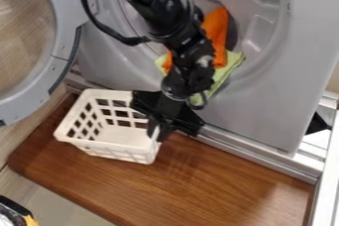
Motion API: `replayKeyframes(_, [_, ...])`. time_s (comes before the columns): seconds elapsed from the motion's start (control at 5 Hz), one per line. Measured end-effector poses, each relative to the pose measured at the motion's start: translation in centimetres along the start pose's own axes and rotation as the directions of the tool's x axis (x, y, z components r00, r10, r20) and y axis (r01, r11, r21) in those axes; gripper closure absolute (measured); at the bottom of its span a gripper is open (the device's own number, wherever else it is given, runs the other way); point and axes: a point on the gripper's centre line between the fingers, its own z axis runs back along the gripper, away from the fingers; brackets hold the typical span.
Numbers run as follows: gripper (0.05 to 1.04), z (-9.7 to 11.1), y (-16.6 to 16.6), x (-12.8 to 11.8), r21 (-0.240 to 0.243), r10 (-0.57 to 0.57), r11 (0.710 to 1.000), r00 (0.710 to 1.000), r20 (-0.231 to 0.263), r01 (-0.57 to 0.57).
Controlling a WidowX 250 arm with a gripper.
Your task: Push the basket to the middle of the table
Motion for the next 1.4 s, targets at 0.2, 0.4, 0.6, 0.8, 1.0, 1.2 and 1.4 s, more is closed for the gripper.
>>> replayKeyframes(0.2, [0.988, 0.5, -2.1, -0.5, -0.021, -0.066, 0.998, 0.998, 0.023, 0.066])
replayKeyframes(0.4, [0.988, 1.2, -4.5, -1.4, -0.032, -0.146, 0.988, 0.988, 0.055, 0.148])
replayKeyframes(0.6, [0.990, 1.3, -6.5, -2.0, -0.040, -0.230, 0.971, 0.969, 0.095, 0.234])
replayKeyframes(0.8, [0.993, 1.2, -7.2, -2.7, -0.033, -0.267, 0.962, 0.957, 0.113, 0.272])
replayKeyframes(1.0, [0.957, 0.0, -7.5, -4.0, -0.045, -0.296, 0.953, 0.951, 0.089, 0.301])
replayKeyframes(1.2, [0.757, -0.2, -8.2, -3.7, -0.057, -0.323, 0.943, 0.943, 0.084, 0.328])
replayKeyframes(1.4, [0.452, 0.0, -8.7, -2.9, -0.070, -0.344, 0.934, 0.934, 0.098, 0.351])
